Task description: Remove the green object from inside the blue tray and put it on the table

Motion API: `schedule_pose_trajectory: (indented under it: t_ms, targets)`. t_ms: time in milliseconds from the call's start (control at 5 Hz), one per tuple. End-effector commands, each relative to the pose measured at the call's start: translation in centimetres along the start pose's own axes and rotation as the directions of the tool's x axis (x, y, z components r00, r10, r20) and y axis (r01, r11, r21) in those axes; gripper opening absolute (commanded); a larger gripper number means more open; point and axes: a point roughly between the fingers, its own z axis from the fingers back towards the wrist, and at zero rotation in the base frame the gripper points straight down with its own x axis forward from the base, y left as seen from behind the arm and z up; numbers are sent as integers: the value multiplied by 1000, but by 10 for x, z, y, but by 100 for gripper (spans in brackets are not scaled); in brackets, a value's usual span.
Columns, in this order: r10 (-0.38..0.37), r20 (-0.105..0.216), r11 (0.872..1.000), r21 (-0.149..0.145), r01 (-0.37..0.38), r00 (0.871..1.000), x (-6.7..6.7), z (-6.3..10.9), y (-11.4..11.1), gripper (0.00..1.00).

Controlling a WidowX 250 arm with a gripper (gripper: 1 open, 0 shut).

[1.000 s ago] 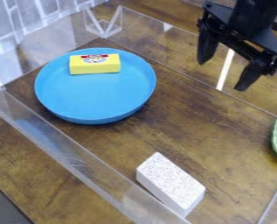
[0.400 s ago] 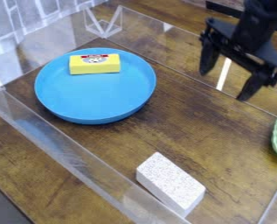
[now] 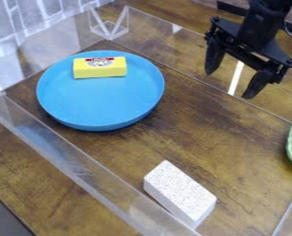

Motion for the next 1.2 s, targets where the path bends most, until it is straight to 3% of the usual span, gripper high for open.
schedule_pose_trajectory:
  t_ms: [0,400,800,1000]
  targets:
    - [47,43,999,-13,-47,998,10,11,12,100]
    - [75,30,997,-17,-74,997,15,5,-2,100]
    - [110,17,993,-35,-109,994,24,-12,-1,100]
    - [83,18,995,-48,-82,996,14,-6,0,100]
